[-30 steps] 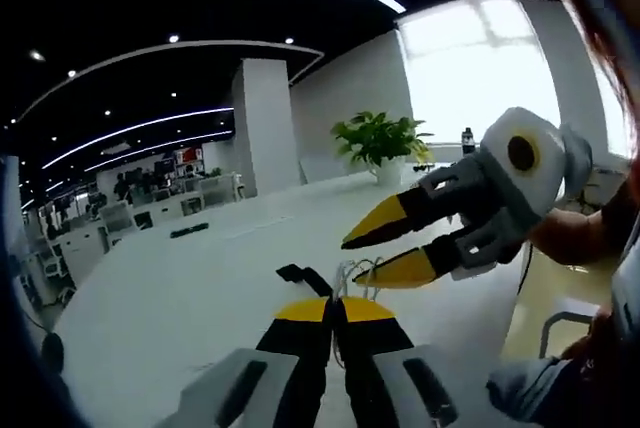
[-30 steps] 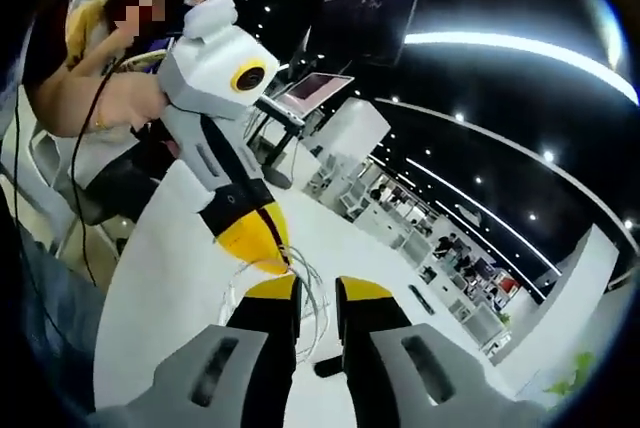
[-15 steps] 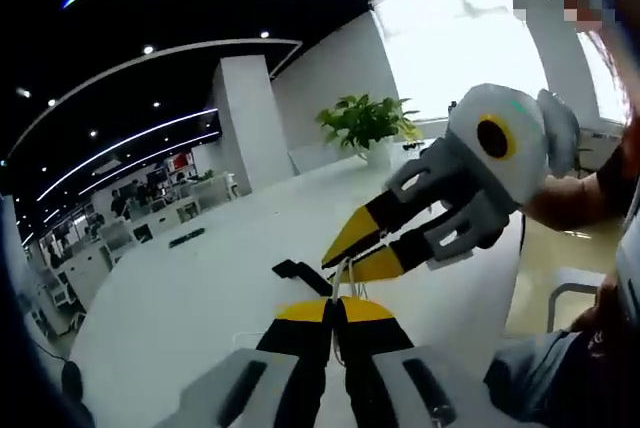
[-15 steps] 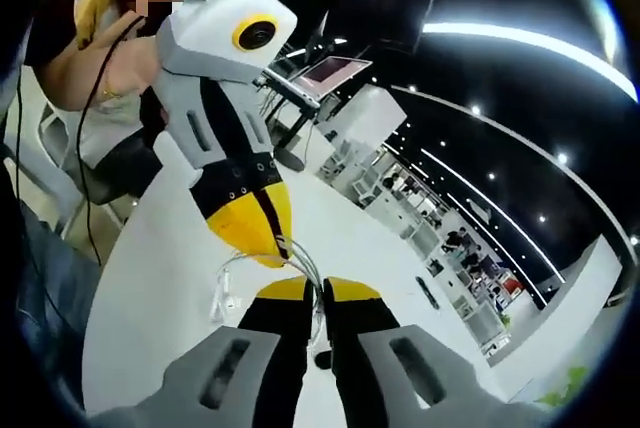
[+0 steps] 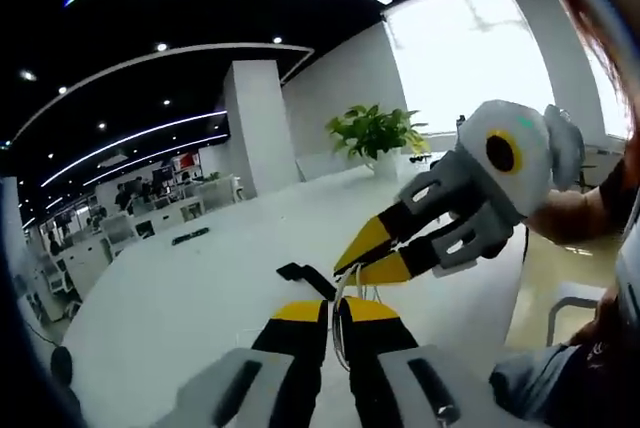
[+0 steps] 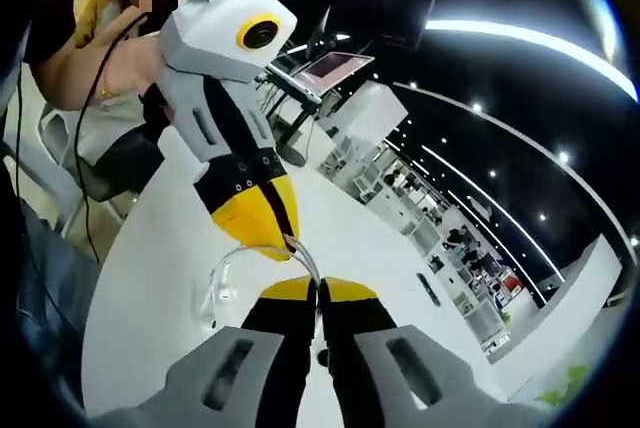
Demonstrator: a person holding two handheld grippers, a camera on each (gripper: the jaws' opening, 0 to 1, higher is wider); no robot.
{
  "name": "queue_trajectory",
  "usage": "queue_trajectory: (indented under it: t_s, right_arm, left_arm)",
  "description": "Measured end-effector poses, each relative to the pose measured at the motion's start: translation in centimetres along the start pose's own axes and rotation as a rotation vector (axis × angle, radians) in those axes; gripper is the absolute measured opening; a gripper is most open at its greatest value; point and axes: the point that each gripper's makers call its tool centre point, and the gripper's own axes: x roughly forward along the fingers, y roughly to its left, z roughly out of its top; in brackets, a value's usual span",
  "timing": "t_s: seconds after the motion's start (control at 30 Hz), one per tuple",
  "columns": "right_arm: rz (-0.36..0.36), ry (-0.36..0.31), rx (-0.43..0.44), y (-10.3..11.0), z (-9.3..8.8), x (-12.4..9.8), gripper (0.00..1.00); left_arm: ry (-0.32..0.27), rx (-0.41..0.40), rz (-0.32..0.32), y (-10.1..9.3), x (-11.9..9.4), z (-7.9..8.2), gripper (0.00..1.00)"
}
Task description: Peel open the Velcro strap on the desktop, arrange the wired earphones neatly onto it, and close the Velcro strap to secure them.
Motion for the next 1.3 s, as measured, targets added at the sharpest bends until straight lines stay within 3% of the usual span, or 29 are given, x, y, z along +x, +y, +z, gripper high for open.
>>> queue_trajectory:
  t_s: [0.3,0.5,0.7,0.87,1.3]
  right_arm:
    - [-0.009,0.012,0.034,0.0,-0.1,0.4,0.05]
    - [-0.008,-0.006,0.038,0.2,0.6,0.4,0.05]
    - [-0.008,-0.025,0.033,0.3,1.2,0.1,0.05]
    - [-0.003,-0.031,0.036,0.5,1.3,0.2,0.05]
    - [0.003,-0.033,0.05,0.7,1.4,0.2,0.05]
  left_arm:
    - [-0.091,-0.039,0.012,0.0,-1.3,1.3,0.26]
    - [-0.06,-0.02,-0.007,-0.1,0.1,0.5,0.27]
    - [-0.07,-0.087,-0.024,0.7,0.5,0.2,0.23]
    - [-0.061,-0.088,-0.024,0.8,0.5,-0.2,0.22]
    - [-0.028,-0.075,-0.023,0.7,0.6,-0.8,0.06]
